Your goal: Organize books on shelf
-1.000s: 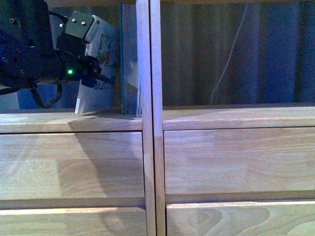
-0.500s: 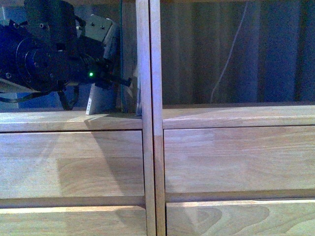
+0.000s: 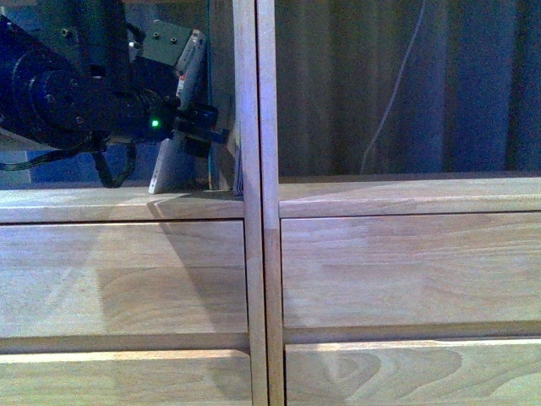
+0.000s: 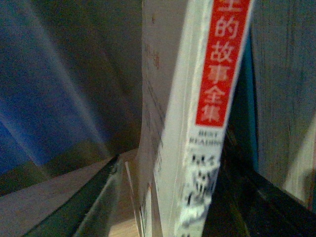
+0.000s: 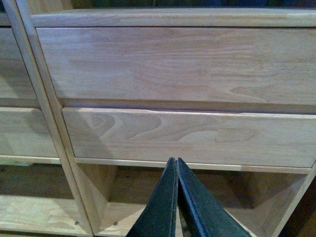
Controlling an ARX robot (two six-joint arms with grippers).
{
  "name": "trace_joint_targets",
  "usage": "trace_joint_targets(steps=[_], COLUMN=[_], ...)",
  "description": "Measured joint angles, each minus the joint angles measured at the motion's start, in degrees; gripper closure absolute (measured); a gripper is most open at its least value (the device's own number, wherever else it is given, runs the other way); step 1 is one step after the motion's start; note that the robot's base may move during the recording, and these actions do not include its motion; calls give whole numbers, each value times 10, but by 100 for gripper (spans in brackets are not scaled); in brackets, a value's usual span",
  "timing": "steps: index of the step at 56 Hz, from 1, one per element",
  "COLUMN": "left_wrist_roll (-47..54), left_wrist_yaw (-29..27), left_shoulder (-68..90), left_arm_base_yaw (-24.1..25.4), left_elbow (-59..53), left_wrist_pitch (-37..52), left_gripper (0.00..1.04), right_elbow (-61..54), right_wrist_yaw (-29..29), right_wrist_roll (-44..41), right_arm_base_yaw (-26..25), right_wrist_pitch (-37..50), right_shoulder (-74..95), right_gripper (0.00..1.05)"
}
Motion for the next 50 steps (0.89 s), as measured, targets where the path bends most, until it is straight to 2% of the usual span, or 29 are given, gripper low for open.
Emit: trace_joint_targets(steps=[9,11,22,28,34,39,44,47,50], left_wrist_roll=[0,0,-31,-66,-157,-193,-245,-258,-246], left_wrist_yaw=[42,50,97,123,209,266,353,361,299], left_shoulder=[-65,-82,-205,-299,-437,-513,-611,-635,-658], left_arm_base_yaw=[13,16,55,102,195,250,315,324,312], left_elbow=[-111,-140,-326,-435,-549,-610,-686,-700,-694], left_wrist_pitch=[72,92,198,221,156,146,140,140,80], left_gripper=[8,6,7,7,7,7,7,7,14], right_elbow=[-9,-16,-24,-24,-24,-24,-24,-24,-24], right_wrist_yaw=[0,0,0,0,0,0,0,0,0], right_wrist_roll=[0,0,0,0,0,0,0,0,0], right_arm_base_yaw=[0,0,0,0,0,0,0,0,0], right_wrist_pitch=[1,2,3,3,3,3,3,3,3], right_shoulder=[-7,-14,-26,-26,-26,-27,-27,-27,-27], right_gripper=[102,102,102,102,102,102,102,102,102])
